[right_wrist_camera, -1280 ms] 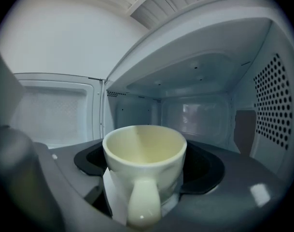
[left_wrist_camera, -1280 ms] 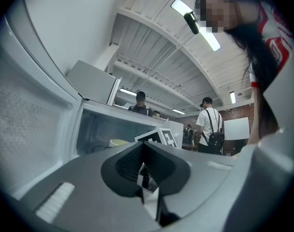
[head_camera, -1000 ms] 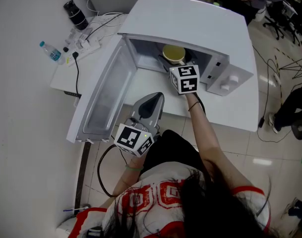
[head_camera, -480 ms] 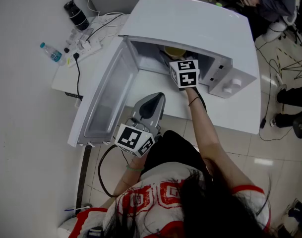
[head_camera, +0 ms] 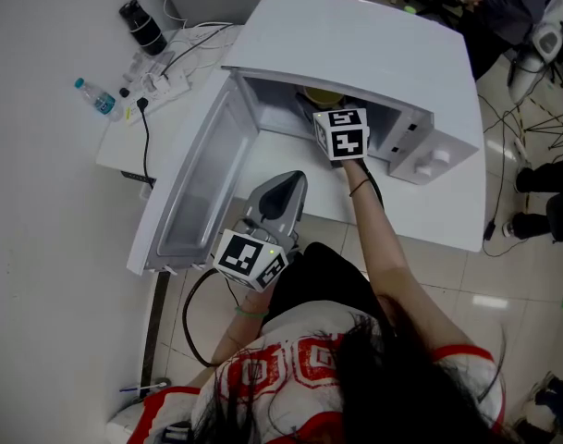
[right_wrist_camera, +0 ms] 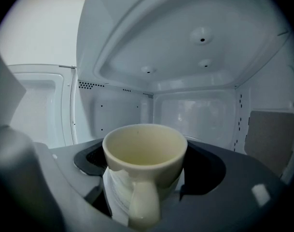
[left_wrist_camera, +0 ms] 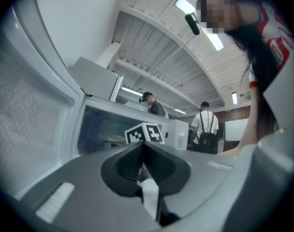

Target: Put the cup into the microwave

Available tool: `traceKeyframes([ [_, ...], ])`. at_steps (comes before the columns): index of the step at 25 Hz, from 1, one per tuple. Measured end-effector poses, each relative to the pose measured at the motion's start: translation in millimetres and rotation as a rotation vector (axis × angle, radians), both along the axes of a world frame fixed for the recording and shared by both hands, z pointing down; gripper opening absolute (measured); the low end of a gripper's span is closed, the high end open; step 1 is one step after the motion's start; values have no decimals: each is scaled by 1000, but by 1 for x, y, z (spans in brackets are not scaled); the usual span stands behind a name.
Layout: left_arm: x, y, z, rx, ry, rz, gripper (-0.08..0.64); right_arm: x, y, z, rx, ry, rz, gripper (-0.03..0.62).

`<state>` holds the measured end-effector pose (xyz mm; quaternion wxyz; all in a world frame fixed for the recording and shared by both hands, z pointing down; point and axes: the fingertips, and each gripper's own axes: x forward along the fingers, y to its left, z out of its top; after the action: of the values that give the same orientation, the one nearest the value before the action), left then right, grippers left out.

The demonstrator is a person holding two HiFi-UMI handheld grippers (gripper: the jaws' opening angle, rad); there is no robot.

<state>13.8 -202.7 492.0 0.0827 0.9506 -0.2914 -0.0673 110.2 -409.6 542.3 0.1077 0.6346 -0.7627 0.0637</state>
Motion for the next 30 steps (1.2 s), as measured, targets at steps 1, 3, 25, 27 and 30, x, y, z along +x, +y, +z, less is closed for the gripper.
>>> traceKeyframes([
  [1,0,0,-1,1,-2,1,-11,0,0,1,-3,-8,3,448],
  [3,-1,1,-3,1,-4,0,-11,1,2,1,-6,-32,10,448],
  [25,-13,21,-55,-18,3,-29,-11,-6,127,-12,3,-139,87,367],
  [27,-13,25,-63,-21,3,-30,-11,-7,136,-23,15,-132,90,303],
  [30,-12,31,-73,-25,-8,-32,-11,-7,149,-46,43,-144,89,236],
])
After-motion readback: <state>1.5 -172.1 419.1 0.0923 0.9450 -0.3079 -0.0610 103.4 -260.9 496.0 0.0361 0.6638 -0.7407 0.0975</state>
